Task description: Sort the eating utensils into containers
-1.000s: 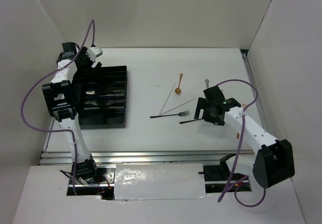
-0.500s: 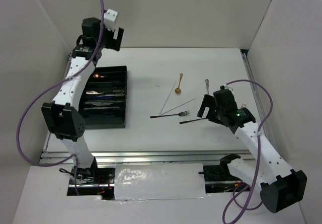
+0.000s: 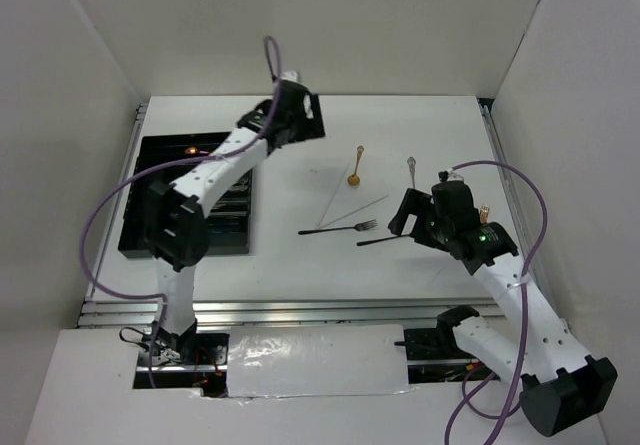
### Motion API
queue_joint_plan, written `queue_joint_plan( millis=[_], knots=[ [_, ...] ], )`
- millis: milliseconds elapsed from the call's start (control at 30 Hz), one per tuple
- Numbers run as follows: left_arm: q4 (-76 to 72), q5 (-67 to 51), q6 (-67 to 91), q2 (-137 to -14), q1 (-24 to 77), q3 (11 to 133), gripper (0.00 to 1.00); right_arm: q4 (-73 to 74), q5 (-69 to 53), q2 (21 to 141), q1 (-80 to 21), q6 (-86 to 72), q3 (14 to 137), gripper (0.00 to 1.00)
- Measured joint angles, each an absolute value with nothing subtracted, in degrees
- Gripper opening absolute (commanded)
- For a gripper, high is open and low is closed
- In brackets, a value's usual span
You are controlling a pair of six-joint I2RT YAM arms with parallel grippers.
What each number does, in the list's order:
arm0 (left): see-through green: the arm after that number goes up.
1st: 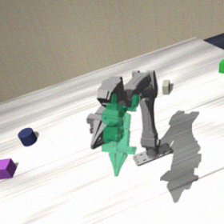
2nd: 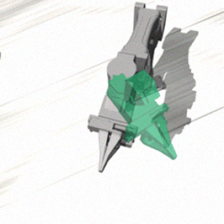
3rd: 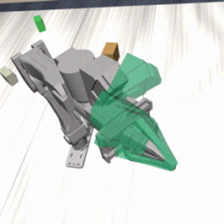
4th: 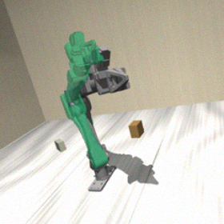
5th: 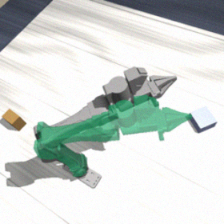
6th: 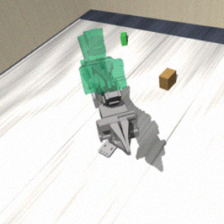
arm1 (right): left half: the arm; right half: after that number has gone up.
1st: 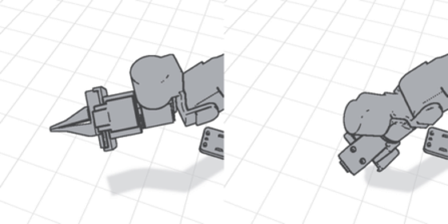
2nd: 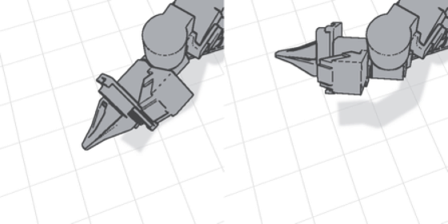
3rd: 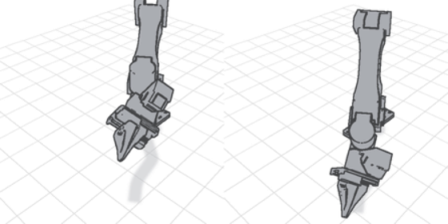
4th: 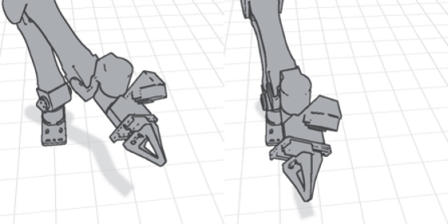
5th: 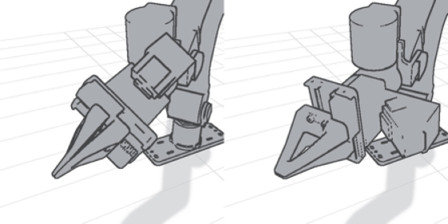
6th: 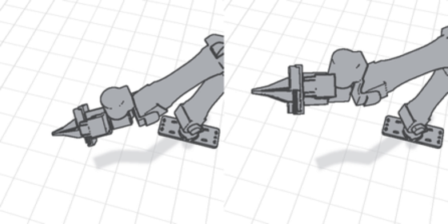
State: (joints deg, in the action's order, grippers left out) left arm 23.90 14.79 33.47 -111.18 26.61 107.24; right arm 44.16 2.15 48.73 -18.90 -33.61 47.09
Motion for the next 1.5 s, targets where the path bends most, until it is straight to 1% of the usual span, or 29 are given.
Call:
queue_joint_plan(
  millis=[133, 167, 200, 233, 267, 300, 367, 467, 700, 900, 1133, 1333, 1367, 1433, 1500],
  knots=[
    [31.27, 16.53, 38.33, -119.83, 34.39, 111.04, 0.99, 44.16, 2.15, 47.16, -19.14, -33.63, 47.09, 1.00],
    [32.29, 16.56, 39.42, -121.54, 35.70, 111.92, 0.98, 44.16, 2.17, 46.70, -19.16, -33.65, 47.09, 1.00],
    [33.41, 16.86, 40.07, -122.93, 36.77, 113.01, 0.95, 44.18, 2.24, 46.30, -19.18, -33.67, 47.09, 1.00],
    [34.24, 17.17, 41.04, -124.31, 37.67, 114.04, 0.81, 44.21, 2.33, 46.09, -19.22, -33.76, 47.09, 1.00],
    [35.03, 17.39, 42.24, -125.62, 38.33, 115.11, 0.71, 44.21, 2.35, 45.93, -19.25, -33.80, 47.09, 1.00],
    [35.40, 17.45, 43.07, -126.52, 38.72, 115.94, 0.67, 44.25, 2.37, 45.87, -19.27, -33.82, 47.09, 1.00],
    [35.66, 16.95, 44.73, -127.96, 39.07, 117.14, 0.67, 44.36, 2.37, 45.80, -19.27, -33.82, 47.09, 1.00],
    [35.55, 16.32, 48.49, -129.14, 39.07, 117.58, 0.64, 44.80, 2.37, 45.43, -19.38, -33.80, 47.09, 1.00],
    [31.20, 16.36, 59.64, -130.21, 39.62, 112.99, 0.70, 45.32, 2.35, 44.05, -19.46, -33.80, 47.09, 1.00],
    [27.46, 16.58, 66.67, -132.40, 41.15, 111.18, 0.63, 45.52, 2.33, 43.20, -19.53, -33.80, 47.09, 1.00],
    [23.20, 16.40, 72.58, -133.75, 41.58, 110.17, 0.60, 46.13, 2.37, 42.83, -19.53, -33.80, 47.09, 1.00],
    [19.84, 15.81, 75.77, -135.44, 40.51, 108.92, 0.56, 46.57, 2.35, 42.83, -19.53, -33.80, 47.09, 1.00],
    [19.31, 15.75, 76.18, -135.68, 40.32, 109.01, 0.53, 46.59, 2.37, 42.83, -19.53, -33.80, 47.09, 1.00],
    [18.13, 15.38, 77.01, -136.05, 40.05, 108.99, 0.52, 46.72, 2.35, 42.85, -19.53, -33.80, 47.09, 1.00],
    [17.52, 15.16, 77.06, -136.25, 39.79, 109.01, 0.48, 46.76, 2.35, 42.89, -19.53, -33.80, 47.09, 1.00]
  ],
)
